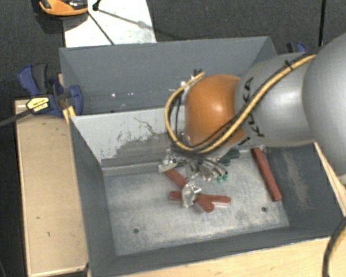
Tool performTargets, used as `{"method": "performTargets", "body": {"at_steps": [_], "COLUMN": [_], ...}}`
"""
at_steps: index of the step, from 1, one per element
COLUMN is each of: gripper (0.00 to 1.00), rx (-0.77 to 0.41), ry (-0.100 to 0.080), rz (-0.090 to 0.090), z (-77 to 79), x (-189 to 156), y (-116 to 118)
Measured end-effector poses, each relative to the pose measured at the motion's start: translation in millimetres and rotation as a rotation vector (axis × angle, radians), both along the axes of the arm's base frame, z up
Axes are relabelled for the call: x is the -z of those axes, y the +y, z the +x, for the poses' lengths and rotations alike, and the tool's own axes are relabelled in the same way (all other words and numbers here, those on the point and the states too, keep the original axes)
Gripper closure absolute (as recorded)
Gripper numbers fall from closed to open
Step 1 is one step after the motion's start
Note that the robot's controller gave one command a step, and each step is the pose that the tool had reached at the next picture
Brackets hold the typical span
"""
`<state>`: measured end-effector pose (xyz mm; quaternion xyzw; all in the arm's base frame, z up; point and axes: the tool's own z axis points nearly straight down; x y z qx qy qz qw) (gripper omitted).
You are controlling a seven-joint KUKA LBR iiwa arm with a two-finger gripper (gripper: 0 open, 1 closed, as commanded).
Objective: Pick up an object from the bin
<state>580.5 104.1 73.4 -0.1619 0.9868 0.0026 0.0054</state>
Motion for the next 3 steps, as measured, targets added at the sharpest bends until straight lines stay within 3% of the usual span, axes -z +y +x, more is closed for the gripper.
{"method": "performTargets", "body": {"at_steps": [1,2,3], "gripper": [1.00,1.00,1.00], "rx": [-0.210,-0.208,-0.178], "ry": [-0.010,-0.010,0.010], "rz": [-0.003,-0.003,-0.007], "z": [-7.7,-7.7,-28.1], "x": [-3,-3,-197], "y": [-49,-49,-46]}}
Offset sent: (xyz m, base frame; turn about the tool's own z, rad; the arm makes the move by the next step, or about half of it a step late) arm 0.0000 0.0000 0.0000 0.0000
